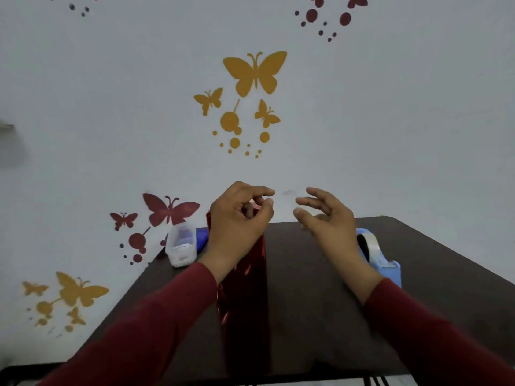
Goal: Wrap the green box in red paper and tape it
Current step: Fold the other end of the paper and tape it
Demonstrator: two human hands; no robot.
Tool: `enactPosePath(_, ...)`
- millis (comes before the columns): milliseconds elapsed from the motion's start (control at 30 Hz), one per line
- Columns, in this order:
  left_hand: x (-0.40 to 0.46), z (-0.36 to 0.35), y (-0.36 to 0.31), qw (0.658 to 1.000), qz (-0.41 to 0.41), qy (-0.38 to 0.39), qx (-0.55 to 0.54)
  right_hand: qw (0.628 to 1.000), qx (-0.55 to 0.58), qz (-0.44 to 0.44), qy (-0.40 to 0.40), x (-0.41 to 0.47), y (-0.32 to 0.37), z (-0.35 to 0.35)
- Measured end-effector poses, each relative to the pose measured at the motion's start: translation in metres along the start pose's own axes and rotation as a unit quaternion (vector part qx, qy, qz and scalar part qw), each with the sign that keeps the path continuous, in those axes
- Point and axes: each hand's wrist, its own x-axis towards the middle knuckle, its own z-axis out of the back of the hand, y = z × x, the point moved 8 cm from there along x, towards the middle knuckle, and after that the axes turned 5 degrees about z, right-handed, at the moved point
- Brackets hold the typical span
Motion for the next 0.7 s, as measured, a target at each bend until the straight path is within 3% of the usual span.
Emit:
enactPosePath(167,0.025,0.042,0.012,0.997,-0.021,0.004,0.075,0.997,-0.069,-0.037,0.015,0.027,0.005,-0.045)
enactPosePath(333,0.046,0.039,0.053,0.969,0.061,0.178,0.161,0.982,-0.034,-0.179,0.041,0.046,-0.022,-0.078)
enactPosePath(433,0.058,0.035,0.069,0.963,0.105,0.209,0.134,0.969,0.028,-0.238,0.060,0.044,-0.030,-0.093)
enactPosePath(700,0.077,0.012,0.104,0.939,0.188,0.258,0.127,0.964,0.075,-0.245,0.067,0.049,-0.032,-0.100)
